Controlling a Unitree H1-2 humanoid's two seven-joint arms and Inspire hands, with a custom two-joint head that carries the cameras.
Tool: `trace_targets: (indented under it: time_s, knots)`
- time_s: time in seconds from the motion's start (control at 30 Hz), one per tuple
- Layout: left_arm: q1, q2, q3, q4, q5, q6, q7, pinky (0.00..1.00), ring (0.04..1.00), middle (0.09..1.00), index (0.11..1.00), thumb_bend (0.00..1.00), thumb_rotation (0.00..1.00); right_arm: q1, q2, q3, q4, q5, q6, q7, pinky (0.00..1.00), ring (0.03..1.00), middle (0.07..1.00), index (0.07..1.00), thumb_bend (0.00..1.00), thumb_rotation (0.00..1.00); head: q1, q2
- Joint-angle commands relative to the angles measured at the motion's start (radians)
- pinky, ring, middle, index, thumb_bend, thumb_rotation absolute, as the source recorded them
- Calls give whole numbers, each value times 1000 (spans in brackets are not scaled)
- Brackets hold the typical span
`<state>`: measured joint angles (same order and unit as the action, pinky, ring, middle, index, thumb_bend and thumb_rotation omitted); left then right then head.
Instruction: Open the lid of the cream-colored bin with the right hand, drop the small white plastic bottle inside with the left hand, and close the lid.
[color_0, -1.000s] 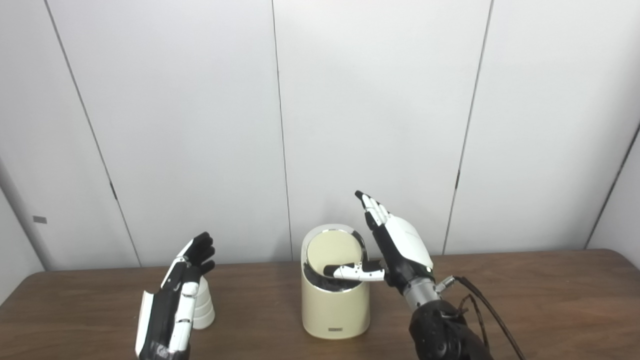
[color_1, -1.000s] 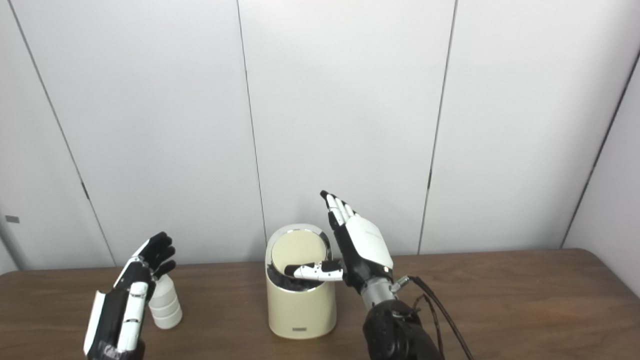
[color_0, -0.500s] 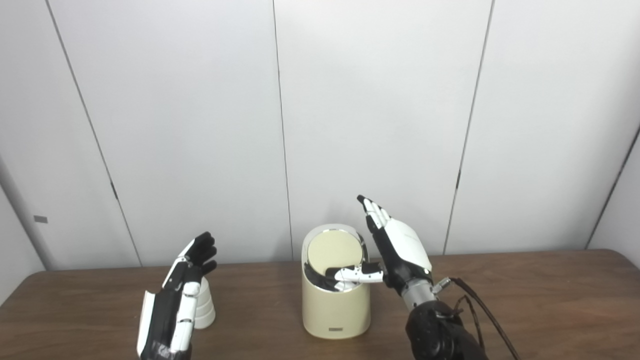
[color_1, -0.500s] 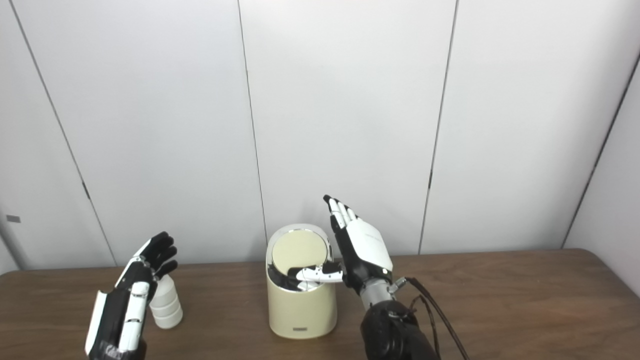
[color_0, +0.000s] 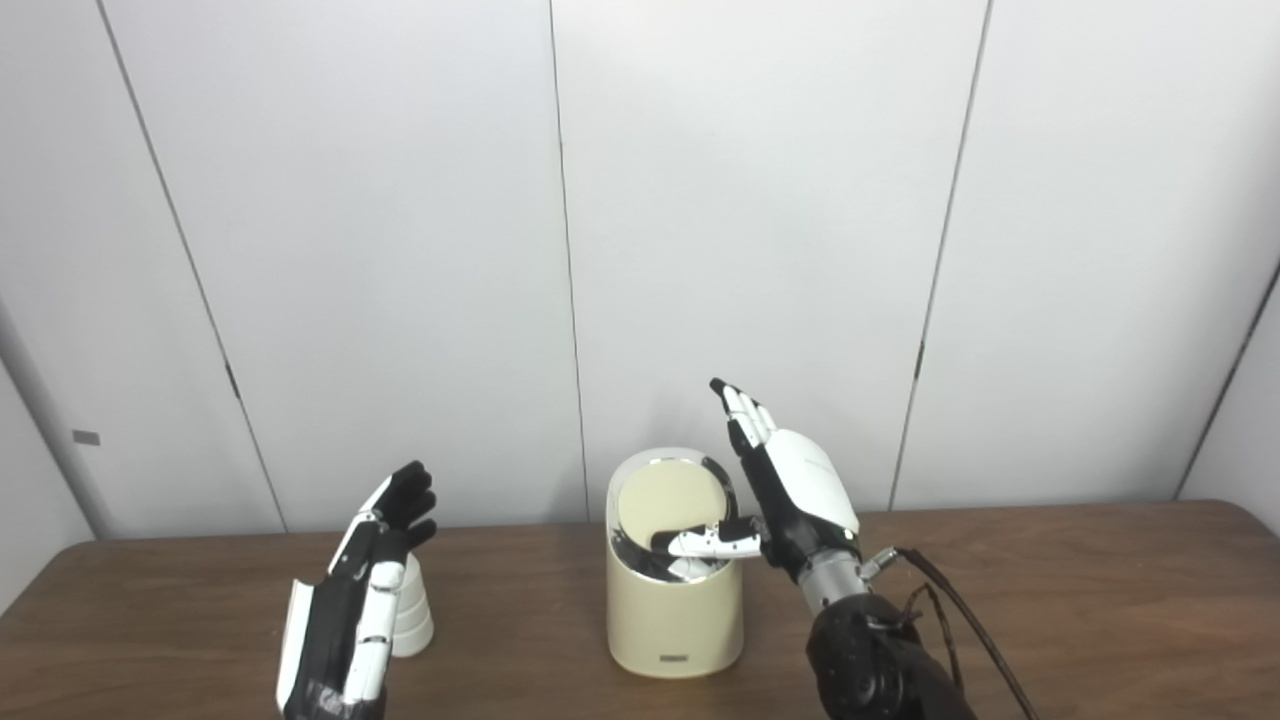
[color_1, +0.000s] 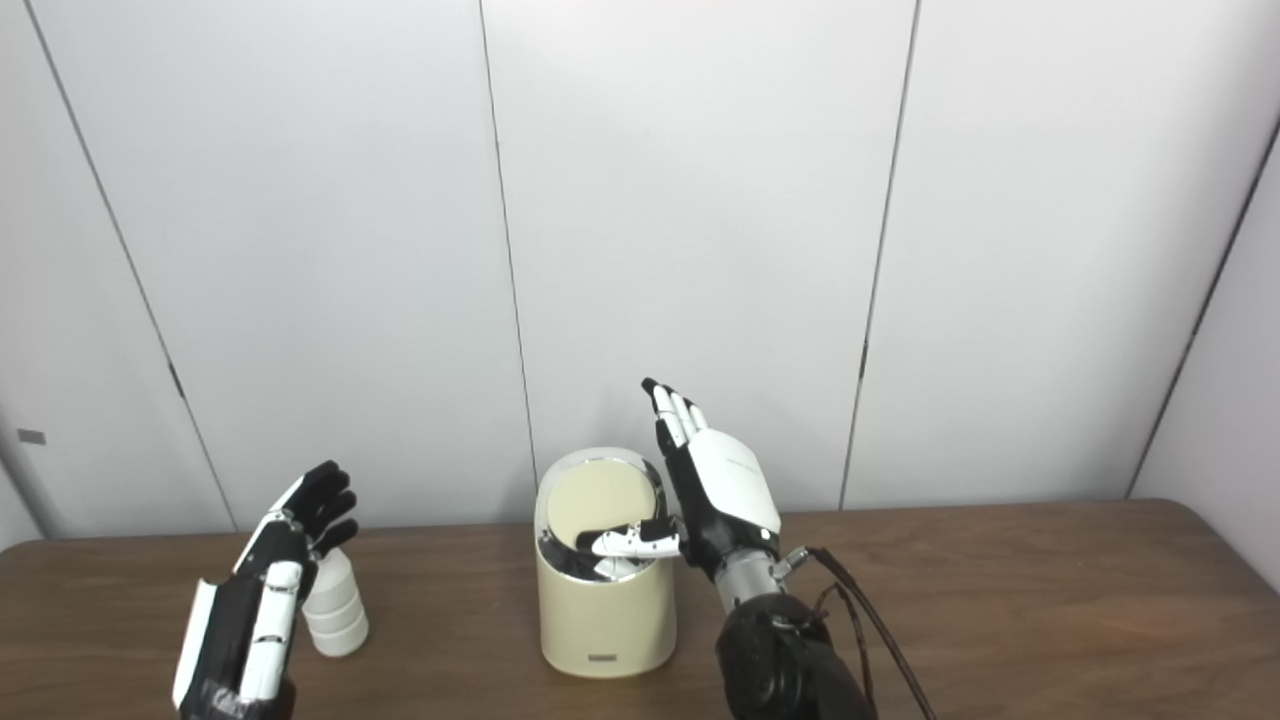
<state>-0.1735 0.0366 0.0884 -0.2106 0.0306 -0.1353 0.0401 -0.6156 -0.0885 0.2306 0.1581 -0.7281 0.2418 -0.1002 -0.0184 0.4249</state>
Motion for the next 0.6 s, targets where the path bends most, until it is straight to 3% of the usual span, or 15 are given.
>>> trace_targets:
  time_s: [0.0, 0.13, 0.37, 0.57]
  knots:
    - [-23, 0, -3, -34, 8, -15, 8, 847, 876, 889, 889, 416, 865, -47, -6, -3, -11, -18, 8, -25, 942, 1000, 1000, 1000, 587, 245, 0, 1]
    - [-25, 0, -4, -36, 6, -13, 6, 846, 877, 889, 887, 416, 864, -46, -6, -5, -10, -9, 1, -26, 942, 1000, 1000, 1000, 614, 200, -1, 2]
    - [-26, 1, -4, -40, 8, -10, 7, 845, 874, 886, 884, 411, 867, -44, -9, 6, -32, -22, 42, 6, 956, 1000, 1000, 1000, 750, 22, -2, 7]
    - [-26, -1, -3, -42, 3, -8, 7, 845, 872, 885, 883, 419, 857, -44, -11, 14, -41, -26, 71, 24, 952, 1000, 1000, 1000, 802, 0, -1, 9]
